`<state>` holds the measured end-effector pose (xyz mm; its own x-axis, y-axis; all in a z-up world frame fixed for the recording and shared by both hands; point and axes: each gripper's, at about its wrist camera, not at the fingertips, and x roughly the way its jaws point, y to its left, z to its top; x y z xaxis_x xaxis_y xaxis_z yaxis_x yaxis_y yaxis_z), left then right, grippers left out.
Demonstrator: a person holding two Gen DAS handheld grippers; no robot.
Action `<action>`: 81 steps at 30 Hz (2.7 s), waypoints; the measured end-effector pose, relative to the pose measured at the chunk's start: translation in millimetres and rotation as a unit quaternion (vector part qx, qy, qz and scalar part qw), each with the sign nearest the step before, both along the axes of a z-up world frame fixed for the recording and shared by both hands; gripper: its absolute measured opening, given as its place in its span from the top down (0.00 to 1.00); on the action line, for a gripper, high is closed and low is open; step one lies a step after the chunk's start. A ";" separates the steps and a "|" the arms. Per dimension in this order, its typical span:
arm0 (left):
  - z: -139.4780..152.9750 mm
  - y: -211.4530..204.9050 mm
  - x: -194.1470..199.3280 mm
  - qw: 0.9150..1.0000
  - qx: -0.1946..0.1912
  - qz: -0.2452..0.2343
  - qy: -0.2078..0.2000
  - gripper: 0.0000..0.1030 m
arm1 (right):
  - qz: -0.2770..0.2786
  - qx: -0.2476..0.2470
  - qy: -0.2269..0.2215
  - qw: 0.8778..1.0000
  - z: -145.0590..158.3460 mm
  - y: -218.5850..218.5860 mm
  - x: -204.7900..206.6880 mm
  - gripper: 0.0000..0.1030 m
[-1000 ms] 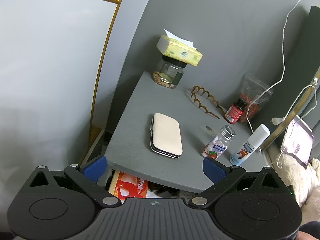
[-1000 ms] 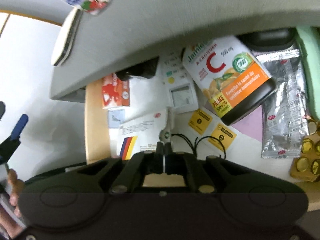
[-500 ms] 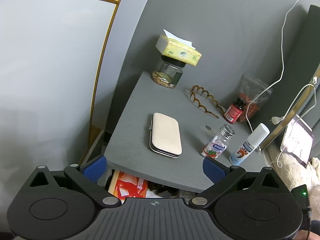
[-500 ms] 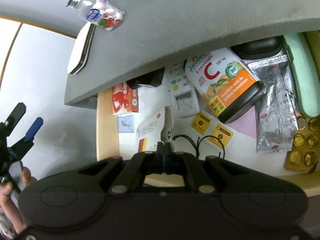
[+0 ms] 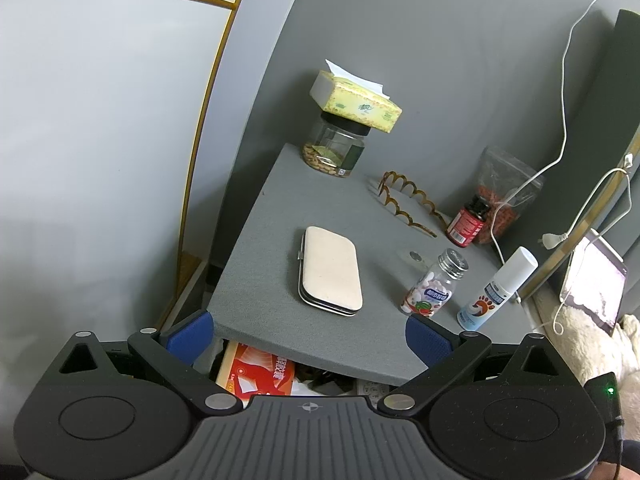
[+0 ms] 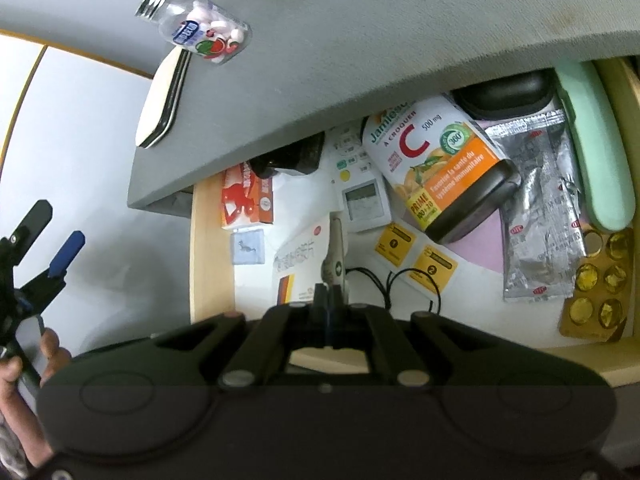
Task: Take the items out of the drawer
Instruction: 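Lower the right tool into the drawer toward the white medicine box, then close the right tool on the white box with colored stripes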
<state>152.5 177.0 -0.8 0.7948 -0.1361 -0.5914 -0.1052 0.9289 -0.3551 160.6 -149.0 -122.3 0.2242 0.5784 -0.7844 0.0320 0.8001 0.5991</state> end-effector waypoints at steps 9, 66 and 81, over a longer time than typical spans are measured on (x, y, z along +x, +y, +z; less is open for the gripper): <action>0.1 -0.5 0.5 1.000 0.001 -0.001 0.000 0.02 | -0.001 0.000 0.000 1.000 -0.4 -1.6 -1.4 1.00; 2.2 3.7 1.8 1.000 -0.004 -0.001 0.000 0.02 | 0.100 -0.153 0.026 0.983 -39.2 55.2 24.7 0.40; 3.1 -0.1 0.1 1.000 0.004 -0.005 0.000 0.02 | 0.079 -0.128 0.014 0.989 -34.0 32.8 27.4 0.52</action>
<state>152.5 176.9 2.3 0.7938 -0.1400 -0.5918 -0.0950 0.9327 -0.3480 188.0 -116.2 -156.2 0.1231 0.3868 -0.9139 -0.0924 0.9214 0.3775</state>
